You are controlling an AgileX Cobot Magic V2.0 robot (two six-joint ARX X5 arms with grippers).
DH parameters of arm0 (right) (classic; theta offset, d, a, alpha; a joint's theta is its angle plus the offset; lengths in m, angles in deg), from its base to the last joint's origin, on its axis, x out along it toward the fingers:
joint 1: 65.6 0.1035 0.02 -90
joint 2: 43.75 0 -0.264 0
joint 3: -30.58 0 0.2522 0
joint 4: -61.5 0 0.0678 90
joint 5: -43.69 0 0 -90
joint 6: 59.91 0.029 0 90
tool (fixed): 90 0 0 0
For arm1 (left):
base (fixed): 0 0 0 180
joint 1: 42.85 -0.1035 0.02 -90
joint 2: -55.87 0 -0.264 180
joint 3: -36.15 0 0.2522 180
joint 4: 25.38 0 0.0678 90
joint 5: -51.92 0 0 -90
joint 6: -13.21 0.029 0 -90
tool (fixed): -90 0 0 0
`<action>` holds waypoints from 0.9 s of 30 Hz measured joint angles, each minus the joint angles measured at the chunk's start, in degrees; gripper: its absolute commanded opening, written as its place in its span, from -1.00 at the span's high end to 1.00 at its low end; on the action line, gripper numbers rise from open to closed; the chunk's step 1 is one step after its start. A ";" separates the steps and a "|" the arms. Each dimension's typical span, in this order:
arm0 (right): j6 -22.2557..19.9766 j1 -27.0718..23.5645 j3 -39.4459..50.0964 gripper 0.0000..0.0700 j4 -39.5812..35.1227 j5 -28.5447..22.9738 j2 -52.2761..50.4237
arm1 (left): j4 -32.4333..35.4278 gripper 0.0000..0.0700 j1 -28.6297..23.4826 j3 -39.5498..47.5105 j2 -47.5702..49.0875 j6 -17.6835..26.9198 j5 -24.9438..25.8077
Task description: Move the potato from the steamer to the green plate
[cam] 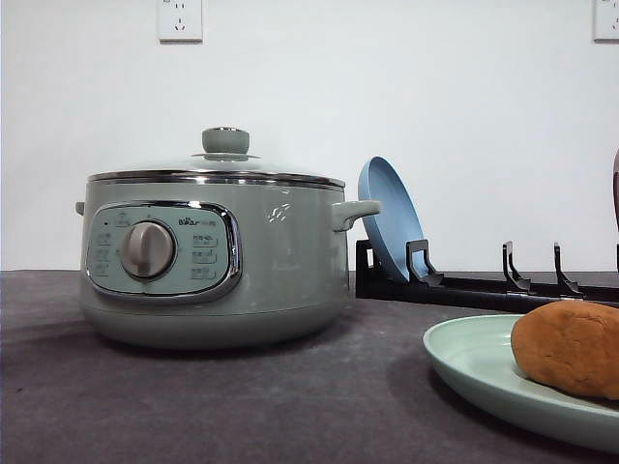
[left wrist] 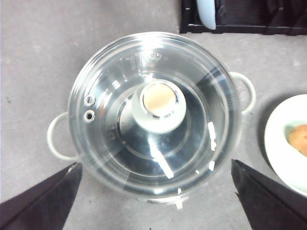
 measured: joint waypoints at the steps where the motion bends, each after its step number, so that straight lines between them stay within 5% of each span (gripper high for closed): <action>1: -0.01 0.00 0.00 -0.92 0.04 0.01 0.00 | 1.75 -0.83 0.00 2.88 2.73 0.22 0.00; 11: -0.68 0.00 0.00 -0.92 1.46 0.02 0.00 | 22.41 -0.82 -0.05 39.39 33.77 3.36 0.48; 15: -1.61 0.00 0.16 -0.92 2.00 -0.16 -0.06 | 29.19 -0.82 -0.09 50.82 44.51 2.54 6.23; 20: -2.10 0.00 3.34 -0.92 1.89 -0.20 -1.86 | 29.70 -0.82 -0.09 56.71 52.26 -1.36 12.37; 27: -2.11 0.00 9.18 -0.92 1.44 -0.20 -5.43 | 29.73 -0.82 -0.09 57.08 53.90 -4.34 13.79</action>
